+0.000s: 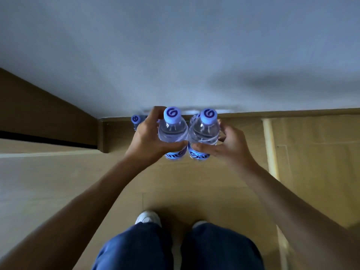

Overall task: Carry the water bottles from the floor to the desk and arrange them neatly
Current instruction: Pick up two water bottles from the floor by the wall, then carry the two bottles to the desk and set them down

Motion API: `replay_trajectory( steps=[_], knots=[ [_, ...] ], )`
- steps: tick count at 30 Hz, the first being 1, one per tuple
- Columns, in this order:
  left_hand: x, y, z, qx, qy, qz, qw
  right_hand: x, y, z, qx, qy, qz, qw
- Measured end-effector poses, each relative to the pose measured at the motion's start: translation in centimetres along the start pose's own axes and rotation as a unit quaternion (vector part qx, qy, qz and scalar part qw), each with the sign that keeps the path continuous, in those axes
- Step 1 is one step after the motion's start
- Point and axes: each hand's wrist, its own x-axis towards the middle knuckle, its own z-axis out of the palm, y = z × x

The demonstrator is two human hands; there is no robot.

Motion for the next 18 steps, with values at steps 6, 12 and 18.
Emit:
replay_trajectory(
  steps=[6,12,18],
  knots=[
    [-5.0,15.1,-9.2,0.000,0.011,0.022,1.000,-3.3,-17.2,-4.0,0.009,-0.024,-0.036,0.999],
    [-10.5,27.8,-18.2,-0.035,0.065,0.017,0.997,-6.1,-33.3,-6.2,-0.023,-0.069,-0.071,0.995],
    [-17.0,35.9,-24.5,-0.070,0.131,0.002,0.989,-9.0,-45.4,-6.3,-0.011,-0.133,-0.123,0.983]
  ],
)
